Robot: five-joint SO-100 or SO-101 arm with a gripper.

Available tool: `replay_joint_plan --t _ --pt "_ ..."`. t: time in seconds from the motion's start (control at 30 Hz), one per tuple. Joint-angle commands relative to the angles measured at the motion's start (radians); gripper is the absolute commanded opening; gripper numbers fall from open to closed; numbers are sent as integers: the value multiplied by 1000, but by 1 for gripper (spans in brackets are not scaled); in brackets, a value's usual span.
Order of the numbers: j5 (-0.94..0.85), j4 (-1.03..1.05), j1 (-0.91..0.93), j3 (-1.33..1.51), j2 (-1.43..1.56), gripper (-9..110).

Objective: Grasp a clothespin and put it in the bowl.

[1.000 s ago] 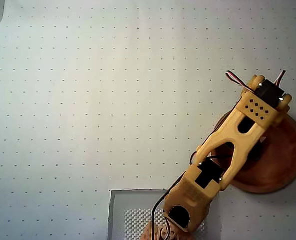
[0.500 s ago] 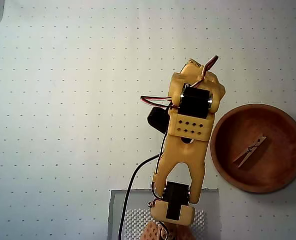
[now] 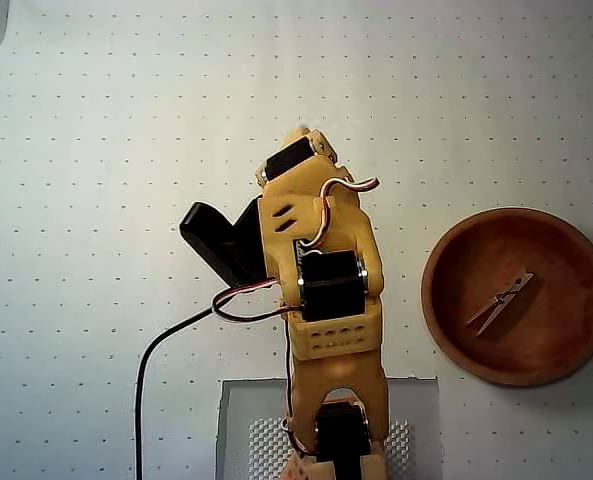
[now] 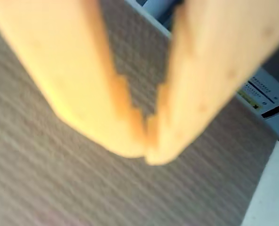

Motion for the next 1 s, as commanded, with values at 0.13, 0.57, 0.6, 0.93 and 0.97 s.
replay_joint_plan --t 0.13,0.57,0.6,0.93,0.97 --pt "121 -94 20 169 215 -3" --pt "276 -566 175 830 552 -3" --pt "282 -594 175 876 572 -3" --pt "288 -913 175 1379 813 -3" --pt "295 -933 175 1422 830 -3"
